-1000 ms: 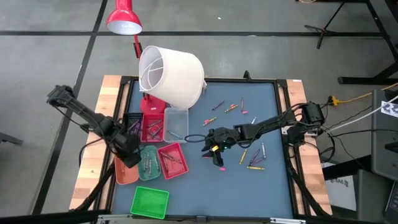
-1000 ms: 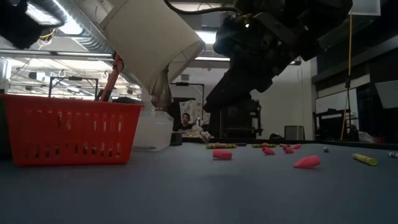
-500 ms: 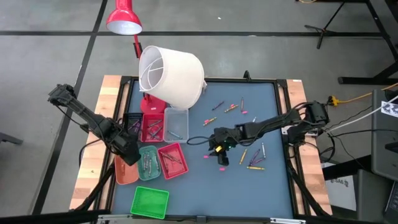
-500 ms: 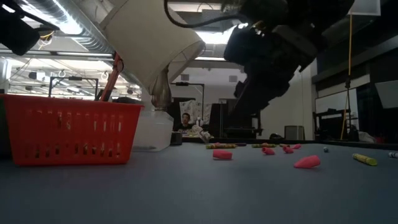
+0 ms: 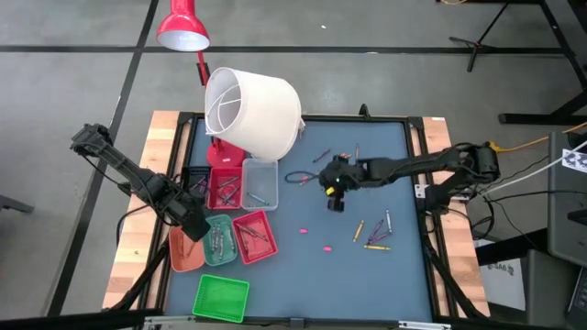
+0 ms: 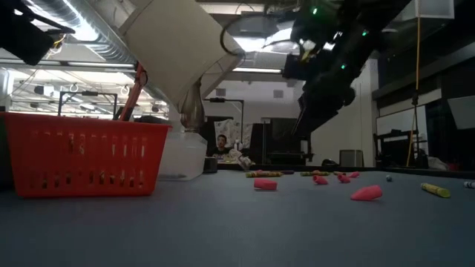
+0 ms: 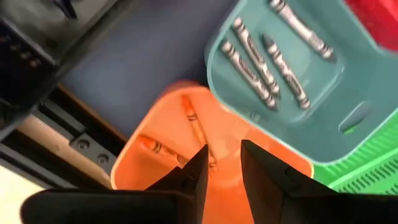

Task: Sort crayons
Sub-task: Put the brown crayon into the bottom red bin

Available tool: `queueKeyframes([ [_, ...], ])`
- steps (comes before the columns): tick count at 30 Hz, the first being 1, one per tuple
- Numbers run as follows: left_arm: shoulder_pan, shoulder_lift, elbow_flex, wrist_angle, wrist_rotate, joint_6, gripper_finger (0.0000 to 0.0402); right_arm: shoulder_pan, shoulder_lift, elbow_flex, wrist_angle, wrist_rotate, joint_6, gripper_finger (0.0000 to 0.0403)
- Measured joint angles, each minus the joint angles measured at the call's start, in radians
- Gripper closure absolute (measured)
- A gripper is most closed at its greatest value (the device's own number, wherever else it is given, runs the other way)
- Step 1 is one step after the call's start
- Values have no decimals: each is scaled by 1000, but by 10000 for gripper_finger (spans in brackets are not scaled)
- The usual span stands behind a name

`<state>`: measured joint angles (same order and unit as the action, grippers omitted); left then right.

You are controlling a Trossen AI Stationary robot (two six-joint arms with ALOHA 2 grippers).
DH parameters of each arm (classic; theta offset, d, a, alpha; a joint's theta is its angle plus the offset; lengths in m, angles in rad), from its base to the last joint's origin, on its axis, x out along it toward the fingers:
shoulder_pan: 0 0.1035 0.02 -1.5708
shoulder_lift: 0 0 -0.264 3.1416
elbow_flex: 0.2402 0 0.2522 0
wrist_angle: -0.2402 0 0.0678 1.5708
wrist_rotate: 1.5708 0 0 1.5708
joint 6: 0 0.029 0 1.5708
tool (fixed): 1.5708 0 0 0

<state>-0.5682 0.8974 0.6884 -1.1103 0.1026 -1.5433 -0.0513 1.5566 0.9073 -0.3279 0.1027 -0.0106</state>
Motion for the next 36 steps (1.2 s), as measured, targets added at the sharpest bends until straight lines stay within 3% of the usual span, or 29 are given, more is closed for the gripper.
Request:
queueKeyframes([
  [9, 0, 0, 0, 3, -20, 0, 321, -250, 0, 0, -109, -6, -39, 276],
  [19, 0, 0, 0, 4, -64, 1, 321, -489, 16, 0, -150, 26, 172, 276],
  [30, 0, 0, 0, 4, -65, 1, 321, -525, 116, 0, -191, 166, 279, 276],
  [36, 0, 0, 0, 4, -65, 1, 321, -525, 155, 0, -197, 175, 302, 276],
])
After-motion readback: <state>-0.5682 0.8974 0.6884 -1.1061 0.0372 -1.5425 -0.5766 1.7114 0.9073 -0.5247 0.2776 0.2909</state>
